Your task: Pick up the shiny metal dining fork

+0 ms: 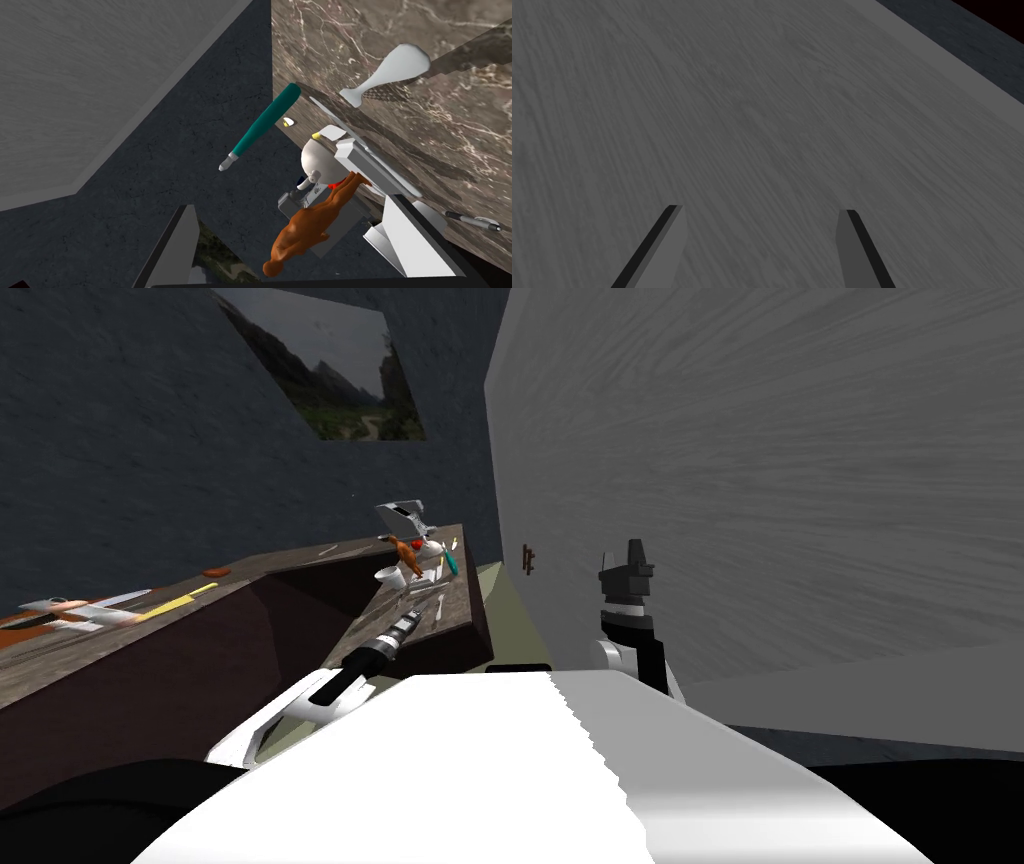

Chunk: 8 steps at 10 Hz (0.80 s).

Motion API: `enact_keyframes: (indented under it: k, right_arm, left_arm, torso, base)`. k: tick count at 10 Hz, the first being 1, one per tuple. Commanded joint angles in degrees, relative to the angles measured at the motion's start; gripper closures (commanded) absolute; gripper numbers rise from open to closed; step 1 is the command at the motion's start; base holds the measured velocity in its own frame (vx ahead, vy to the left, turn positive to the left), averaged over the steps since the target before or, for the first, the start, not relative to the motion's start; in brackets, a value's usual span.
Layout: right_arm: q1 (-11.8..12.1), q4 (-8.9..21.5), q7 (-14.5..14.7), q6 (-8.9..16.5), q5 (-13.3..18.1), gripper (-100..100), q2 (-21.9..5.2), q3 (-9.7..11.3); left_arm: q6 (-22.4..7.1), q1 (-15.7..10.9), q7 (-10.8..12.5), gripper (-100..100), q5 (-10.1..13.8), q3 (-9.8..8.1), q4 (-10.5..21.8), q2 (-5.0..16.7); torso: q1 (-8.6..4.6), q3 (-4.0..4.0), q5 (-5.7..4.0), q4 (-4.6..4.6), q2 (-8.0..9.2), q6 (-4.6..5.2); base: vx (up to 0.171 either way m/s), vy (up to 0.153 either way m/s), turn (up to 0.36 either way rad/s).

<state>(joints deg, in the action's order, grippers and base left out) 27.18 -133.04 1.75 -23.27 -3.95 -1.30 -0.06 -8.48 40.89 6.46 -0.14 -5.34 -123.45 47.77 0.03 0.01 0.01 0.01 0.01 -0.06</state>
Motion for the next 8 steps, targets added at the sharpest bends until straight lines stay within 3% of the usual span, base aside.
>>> enact_keyframes:
  k: [1,2,4,5,8]
  right_arm:
    - [0.0,0.0,0.0,0.0,0.0,0,0.0,0.0]
    - [0.0,0.0,0.0,0.0,0.0,0,0.0,0.0]
    - [0.0,0.0,0.0,0.0,0.0,0,0.0,0.0]
    - [0.0,0.0,0.0,0.0,0.0,0,0.0,0.0]
    - [0.0,0.0,0.0,0.0,0.0,0,0.0,0.0]
  left_arm:
    - [-2.9,0.3,0.5,-100,1.1,0.17,0.3,2.3]
    - [-3.5,0.3,0.5,-100,1.1,0.17,0.3,2.3]
    - [-7.6,0.9,1.4,-100,3.2,0.27,1.1,6.1]
    - [-8.4,0.9,1.4,-100,3.2,0.27,1.1,6.1]
    - [-14.5,1.4,2.3,-100,6.8,0.5,2.4,10.9]
  torso:
    - [0.0,0.0,0.0,0.0,0.0,0.0]
    - [-0.01,-0.01,0.0,0.0,-0.01,0.04]
    - [0.01,-0.02,0.0,-0.01,-0.04,0.04]
    - [0.02,-0.04,0.0,-0.02,-0.06,0.04]
    - [0.06,-0.05,0.01,-0.02,-0.09,0.03]
  base:
    - [0.008,-0.011,-0.175]
    - [0.007,-0.005,-0.105]
    - [0.017,-0.007,-0.233]
    - [0.017,0.003,-0.119]
    - [0.026,0.008,-0.235]
